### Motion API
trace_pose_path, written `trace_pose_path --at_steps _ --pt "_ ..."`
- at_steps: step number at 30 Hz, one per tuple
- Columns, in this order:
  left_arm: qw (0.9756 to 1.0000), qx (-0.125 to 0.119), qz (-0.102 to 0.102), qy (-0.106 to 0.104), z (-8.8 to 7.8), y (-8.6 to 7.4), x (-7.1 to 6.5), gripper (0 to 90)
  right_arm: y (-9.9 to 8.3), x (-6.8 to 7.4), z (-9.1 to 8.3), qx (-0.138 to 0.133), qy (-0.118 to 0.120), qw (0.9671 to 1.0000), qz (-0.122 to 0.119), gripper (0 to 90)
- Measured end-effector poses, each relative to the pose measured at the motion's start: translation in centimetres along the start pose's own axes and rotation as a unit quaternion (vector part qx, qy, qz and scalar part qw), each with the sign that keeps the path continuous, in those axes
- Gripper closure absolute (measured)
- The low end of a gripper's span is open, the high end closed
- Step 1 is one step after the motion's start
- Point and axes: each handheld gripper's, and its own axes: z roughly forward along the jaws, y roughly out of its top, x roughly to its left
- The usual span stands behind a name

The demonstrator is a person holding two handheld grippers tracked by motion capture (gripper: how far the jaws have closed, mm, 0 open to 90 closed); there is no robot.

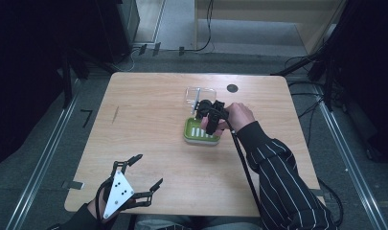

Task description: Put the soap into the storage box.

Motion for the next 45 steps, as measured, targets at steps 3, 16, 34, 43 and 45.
trace_pose_path --at_steps 3,16,34,43,45 --pt "1.0 0.0 0.0 0.0 0.0 0.0 0.0 13.7 0.2 -0.1 0.2 -0.003 0.002 1.0 -0.001 38.6" --pt "1.0 0.0 0.0 0.0 0.0 0.0 0.0 13.7 1.2 -0.3 0.9 -0.009 0.01 0.9998 -0.013 38.6" --pt "1.0 -0.001 -0.003 0.002 0.0 0.0 0.0 13.7 1.9 -0.6 3.0 -0.025 0.031 0.9984 -0.04 38.6" --pt "1.0 -0.001 -0.001 0.002 -0.1 0.0 0.0 13.7 2.1 -0.6 3.9 -0.025 0.037 0.9978 -0.048 38.6" --pt "1.0 0.0 -0.001 0.001 -0.1 0.0 0.0 13.7 2.0 -0.6 4.0 -0.023 0.036 0.998 -0.047 38.6"
